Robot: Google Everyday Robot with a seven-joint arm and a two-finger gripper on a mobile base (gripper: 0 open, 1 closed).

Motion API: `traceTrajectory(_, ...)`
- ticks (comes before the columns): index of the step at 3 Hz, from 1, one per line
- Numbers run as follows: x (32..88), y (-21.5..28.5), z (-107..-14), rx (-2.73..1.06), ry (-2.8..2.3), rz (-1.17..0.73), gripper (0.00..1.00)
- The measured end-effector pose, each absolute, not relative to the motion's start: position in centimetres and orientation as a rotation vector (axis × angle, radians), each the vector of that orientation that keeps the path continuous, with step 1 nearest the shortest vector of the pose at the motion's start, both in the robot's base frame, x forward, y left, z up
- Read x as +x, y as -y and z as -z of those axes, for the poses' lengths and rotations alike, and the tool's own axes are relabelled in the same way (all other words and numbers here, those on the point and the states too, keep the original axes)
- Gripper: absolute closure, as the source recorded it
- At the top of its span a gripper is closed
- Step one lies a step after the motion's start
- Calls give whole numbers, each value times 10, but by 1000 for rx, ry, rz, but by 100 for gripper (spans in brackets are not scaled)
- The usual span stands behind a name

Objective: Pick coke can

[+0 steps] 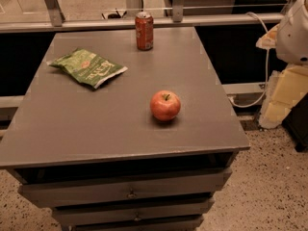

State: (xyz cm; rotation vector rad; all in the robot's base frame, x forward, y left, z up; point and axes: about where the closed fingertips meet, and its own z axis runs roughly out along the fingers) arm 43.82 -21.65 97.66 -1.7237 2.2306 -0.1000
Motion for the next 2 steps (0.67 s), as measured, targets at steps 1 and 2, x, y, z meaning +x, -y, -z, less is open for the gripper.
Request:
traceTrajectory(1,445,214,-977,-1714,-2223,93,0)
traceTrajectory(2,485,201,-975,-1659,-2178,47,0)
